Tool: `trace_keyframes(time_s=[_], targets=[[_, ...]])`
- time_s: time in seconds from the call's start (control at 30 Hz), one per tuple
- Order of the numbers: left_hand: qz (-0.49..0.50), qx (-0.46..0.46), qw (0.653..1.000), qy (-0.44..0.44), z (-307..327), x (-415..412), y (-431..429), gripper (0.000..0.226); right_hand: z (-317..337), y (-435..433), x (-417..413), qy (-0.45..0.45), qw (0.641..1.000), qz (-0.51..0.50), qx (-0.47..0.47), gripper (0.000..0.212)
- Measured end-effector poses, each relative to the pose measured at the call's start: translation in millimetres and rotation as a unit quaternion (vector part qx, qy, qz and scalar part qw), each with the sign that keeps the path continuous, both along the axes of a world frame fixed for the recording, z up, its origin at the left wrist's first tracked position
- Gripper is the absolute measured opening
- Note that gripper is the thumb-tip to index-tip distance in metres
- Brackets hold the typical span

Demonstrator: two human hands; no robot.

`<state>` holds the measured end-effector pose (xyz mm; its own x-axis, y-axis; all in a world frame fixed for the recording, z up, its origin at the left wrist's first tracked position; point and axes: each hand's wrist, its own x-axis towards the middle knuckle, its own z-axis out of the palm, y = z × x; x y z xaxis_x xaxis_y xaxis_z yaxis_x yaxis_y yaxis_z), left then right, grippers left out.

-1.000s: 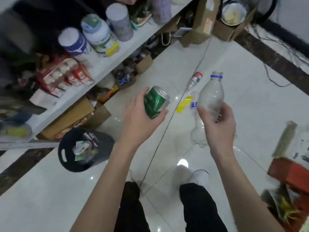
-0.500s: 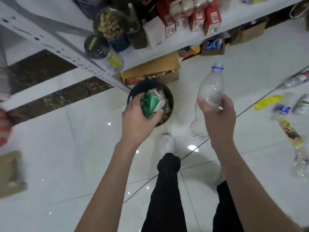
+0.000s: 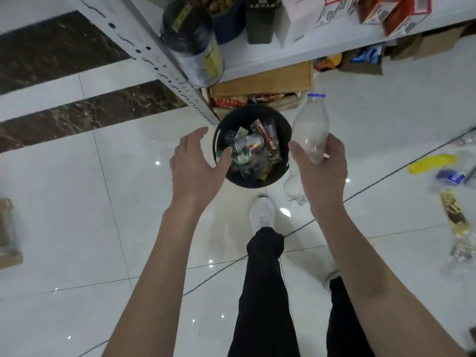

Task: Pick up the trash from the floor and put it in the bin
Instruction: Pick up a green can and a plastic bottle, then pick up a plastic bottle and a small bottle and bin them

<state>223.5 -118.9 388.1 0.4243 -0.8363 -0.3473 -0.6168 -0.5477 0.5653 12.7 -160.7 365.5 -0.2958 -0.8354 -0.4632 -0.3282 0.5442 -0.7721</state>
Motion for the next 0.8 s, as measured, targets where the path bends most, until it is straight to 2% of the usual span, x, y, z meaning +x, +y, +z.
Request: trace_keyframes(time_s=[0.13,0.27,0.37,0.57,0.8], targets=[[0.019,-0.012,1.0,-0.007,1.9,15.2,5.1,0.058,-3.2,-6.4,21.7,-0.032,0.999,0.003,0.013,0.071],[0.016,-0.013,1.0,-0.023,3.8,11.7,1.2,0.052,-6.4,-4.5,23.5,-0.047,0.999,0.002,0.019,0.056],[0.004,-0.01,1.0,-0.021,7.9,-5.2,-4.5,0.052,-6.1,-0.5,3.4,-0.041,0.999,-0.019,0.016,0.065],[-0.037,-0.004,0.999,-0.008,18.8,-78.1,-24.1,0.046,0.1,4.2,-76.9,-0.038,0.998,-0.06,-0.001,0.063],[-0.163,-0.023,0.986,-0.02,19.8,-235.0,-57.3,0.047,16.5,9.3,-236.4,-0.024,0.988,-0.152,-0.033,0.058]])
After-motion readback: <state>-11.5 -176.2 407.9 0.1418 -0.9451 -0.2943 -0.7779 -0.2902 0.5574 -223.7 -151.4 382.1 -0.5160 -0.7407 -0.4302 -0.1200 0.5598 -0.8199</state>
